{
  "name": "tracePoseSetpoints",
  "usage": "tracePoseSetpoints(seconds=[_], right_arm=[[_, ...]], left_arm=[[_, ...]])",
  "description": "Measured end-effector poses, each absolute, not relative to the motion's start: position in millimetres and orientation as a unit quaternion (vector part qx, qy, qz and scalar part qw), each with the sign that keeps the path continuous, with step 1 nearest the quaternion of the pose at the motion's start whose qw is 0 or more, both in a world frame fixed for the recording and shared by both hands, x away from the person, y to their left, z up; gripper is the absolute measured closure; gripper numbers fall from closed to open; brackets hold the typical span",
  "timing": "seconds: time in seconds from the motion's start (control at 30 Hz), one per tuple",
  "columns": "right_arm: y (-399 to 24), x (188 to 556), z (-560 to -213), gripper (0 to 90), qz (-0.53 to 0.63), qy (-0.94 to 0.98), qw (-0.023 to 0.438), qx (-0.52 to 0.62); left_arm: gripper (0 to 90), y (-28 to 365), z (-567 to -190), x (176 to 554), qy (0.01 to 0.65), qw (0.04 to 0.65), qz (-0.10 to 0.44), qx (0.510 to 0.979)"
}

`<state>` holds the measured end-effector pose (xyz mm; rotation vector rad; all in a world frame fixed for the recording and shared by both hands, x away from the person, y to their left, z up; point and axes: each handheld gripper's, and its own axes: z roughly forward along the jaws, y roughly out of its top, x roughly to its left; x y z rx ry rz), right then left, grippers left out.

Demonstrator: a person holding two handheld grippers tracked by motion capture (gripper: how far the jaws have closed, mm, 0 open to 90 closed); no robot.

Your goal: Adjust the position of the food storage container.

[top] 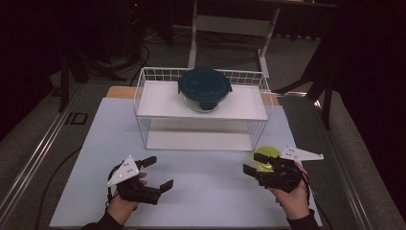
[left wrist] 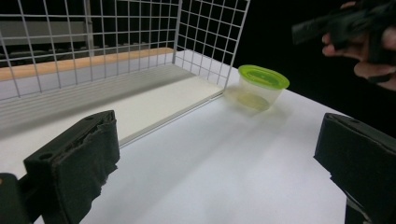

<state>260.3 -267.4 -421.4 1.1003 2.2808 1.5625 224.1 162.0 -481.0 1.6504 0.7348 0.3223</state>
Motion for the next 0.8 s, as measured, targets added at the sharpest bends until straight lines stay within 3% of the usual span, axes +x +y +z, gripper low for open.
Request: tracePoseSetpoints(seconds=[0.03, 0.07, 0.1, 0.17, 0.3, 0.47, 0.8], right_arm=[[-276, 258, -427, 43.4, 0.512, 0.765, 0.095, 0.378], [-276, 258, -427, 43.4, 0.512, 0.765, 0.095, 0.378], [-284, 258, -432, 54.1, 0.501, 0.766, 0.108, 0.387], [-288, 258, -435, 57.2, 0.497, 0.766, 0.112, 0.391], [-307, 259, -441, 75.4, 0.488, 0.760, 0.126, 0.409], [-331, 262, -448, 89.6, 0.461, 0.758, 0.151, 0.436], [-375, 275, -470, 89.9, 0.427, 0.736, 0.171, 0.497]], left_arm=[[0.0, 162, -481, 224, 0.316, 0.608, 0.140, 0.714], [0.0, 162, -481, 224, 0.316, 0.610, 0.140, 0.713], [0.0, 162, -481, 224, 0.316, 0.611, 0.138, 0.712], [0.0, 162, -481, 224, 0.314, 0.614, 0.137, 0.711], [0.0, 161, -480, 224, 0.314, 0.613, 0.137, 0.712], [0.0, 160, -480, 223, 0.311, 0.613, 0.136, 0.714], [0.0, 159, -480, 223, 0.309, 0.614, 0.136, 0.714]])
